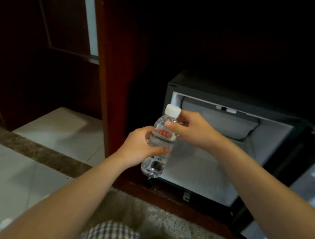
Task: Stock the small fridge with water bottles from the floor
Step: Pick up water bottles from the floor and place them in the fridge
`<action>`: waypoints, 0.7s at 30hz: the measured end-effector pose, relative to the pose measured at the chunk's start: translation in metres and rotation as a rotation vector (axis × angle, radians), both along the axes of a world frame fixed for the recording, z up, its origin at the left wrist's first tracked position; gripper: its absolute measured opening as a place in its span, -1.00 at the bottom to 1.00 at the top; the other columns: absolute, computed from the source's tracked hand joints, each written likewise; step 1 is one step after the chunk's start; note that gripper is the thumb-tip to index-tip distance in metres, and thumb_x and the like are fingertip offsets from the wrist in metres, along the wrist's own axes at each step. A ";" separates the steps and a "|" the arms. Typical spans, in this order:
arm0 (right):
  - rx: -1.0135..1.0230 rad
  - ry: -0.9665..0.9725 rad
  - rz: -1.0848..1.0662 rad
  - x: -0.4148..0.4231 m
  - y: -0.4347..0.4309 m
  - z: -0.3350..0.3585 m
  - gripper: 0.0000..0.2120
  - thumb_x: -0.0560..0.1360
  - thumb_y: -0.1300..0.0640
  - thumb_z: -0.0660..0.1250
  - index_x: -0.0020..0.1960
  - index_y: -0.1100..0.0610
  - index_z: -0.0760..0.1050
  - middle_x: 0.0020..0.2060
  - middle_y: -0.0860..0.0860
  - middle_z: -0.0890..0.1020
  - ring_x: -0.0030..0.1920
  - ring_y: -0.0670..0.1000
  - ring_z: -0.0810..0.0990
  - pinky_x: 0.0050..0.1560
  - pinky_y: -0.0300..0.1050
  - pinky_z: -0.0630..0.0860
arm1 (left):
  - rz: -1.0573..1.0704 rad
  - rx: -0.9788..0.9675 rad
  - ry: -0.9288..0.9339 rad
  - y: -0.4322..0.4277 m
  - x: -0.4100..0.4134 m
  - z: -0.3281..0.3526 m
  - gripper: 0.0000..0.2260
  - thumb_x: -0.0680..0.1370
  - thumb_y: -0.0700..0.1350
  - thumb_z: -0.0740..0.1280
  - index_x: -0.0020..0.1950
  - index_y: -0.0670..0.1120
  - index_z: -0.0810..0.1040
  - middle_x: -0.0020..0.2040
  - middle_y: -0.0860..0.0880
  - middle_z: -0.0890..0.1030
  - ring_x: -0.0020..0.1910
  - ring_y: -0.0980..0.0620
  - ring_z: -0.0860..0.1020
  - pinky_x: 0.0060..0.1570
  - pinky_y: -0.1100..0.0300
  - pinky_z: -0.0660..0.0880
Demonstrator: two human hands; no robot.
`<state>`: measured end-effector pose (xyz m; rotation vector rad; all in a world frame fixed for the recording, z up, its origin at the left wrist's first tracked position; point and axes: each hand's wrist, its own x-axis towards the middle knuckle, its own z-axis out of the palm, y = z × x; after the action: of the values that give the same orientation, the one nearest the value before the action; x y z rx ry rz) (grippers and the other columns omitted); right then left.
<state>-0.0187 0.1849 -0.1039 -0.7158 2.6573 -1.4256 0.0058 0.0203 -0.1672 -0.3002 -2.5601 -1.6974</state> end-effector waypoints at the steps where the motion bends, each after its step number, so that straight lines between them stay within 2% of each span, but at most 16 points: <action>1: -0.029 0.005 -0.032 -0.004 0.009 -0.002 -0.94 0.50 0.10 0.35 -0.05 -0.02 0.48 -0.13 0.01 0.60 -0.10 -0.03 0.59 -0.04 -0.07 0.54 | -0.028 -0.011 -0.014 0.009 -0.006 0.001 -0.66 0.32 -0.10 0.55 0.04 0.01 0.56 -0.03 0.05 0.68 -0.05 0.20 0.63 -0.06 0.36 0.54; 3: -0.067 0.023 -0.102 -0.011 0.024 -0.005 -0.88 0.51 0.08 0.32 0.03 0.04 0.43 -0.14 0.02 0.59 -0.11 -0.03 0.58 -0.10 -0.13 0.56 | -0.077 -0.034 -0.034 0.025 -0.020 0.001 -0.68 0.31 -0.10 0.56 0.00 0.00 0.58 -0.03 0.01 0.69 -0.03 0.12 0.65 0.02 0.22 0.56; 5: -0.068 0.021 -0.171 -0.021 0.039 -0.009 -0.83 0.52 0.05 0.31 0.07 0.04 0.40 -0.16 0.00 0.57 -0.10 0.02 0.59 -0.06 -0.04 0.60 | -0.120 -0.056 -0.063 0.041 -0.035 0.001 -0.66 0.29 -0.07 0.57 0.02 -0.05 0.61 -0.04 -0.01 0.70 -0.02 0.08 0.65 0.07 0.15 0.57; 8: -0.010 -0.018 -0.248 -0.035 0.058 -0.023 -0.75 0.52 0.00 0.29 0.05 0.18 0.43 -0.03 0.20 0.59 0.01 0.19 0.61 -0.06 0.22 0.61 | -0.160 -0.091 -0.135 0.061 -0.053 -0.005 -0.67 0.30 -0.07 0.56 0.02 -0.06 0.62 -0.10 0.04 0.67 -0.04 0.09 0.64 0.02 0.23 0.55; 13: 0.033 -0.048 -0.280 -0.055 0.076 -0.052 -0.73 0.53 0.03 0.28 0.10 0.20 0.43 0.01 0.19 0.60 0.01 0.17 0.62 -0.05 0.23 0.60 | -0.187 -0.143 -0.165 0.083 -0.078 -0.037 -0.77 0.32 -0.06 0.55 -0.08 0.07 0.60 -0.07 0.04 0.68 -0.05 0.10 0.63 0.02 0.24 0.55; 17: 0.088 -0.042 -0.317 -0.080 0.081 -0.080 -0.70 0.53 0.02 0.28 0.18 0.16 0.41 0.03 0.11 0.59 0.05 0.10 0.59 0.05 0.18 0.57 | -0.211 -0.146 -0.180 0.091 -0.100 -0.064 -0.75 0.38 -0.07 0.51 0.02 0.07 0.58 -0.12 0.11 0.64 -0.14 0.27 0.59 -0.23 0.57 0.43; 21: 0.167 -0.050 -0.304 -0.096 0.079 -0.114 -0.69 0.52 -0.02 0.29 0.21 0.07 0.38 0.07 0.07 0.60 0.08 0.05 0.57 0.11 0.08 0.53 | -0.200 -0.260 -0.204 0.093 -0.118 -0.089 -0.70 0.44 -0.06 0.45 0.14 -0.04 0.55 -0.18 0.09 0.56 -0.25 0.26 0.49 -0.37 0.58 0.34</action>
<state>-0.1149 0.2643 -0.2176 -0.2678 2.8950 -1.2332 -0.1127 0.1131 -0.2562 -0.4292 -2.9996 -1.5203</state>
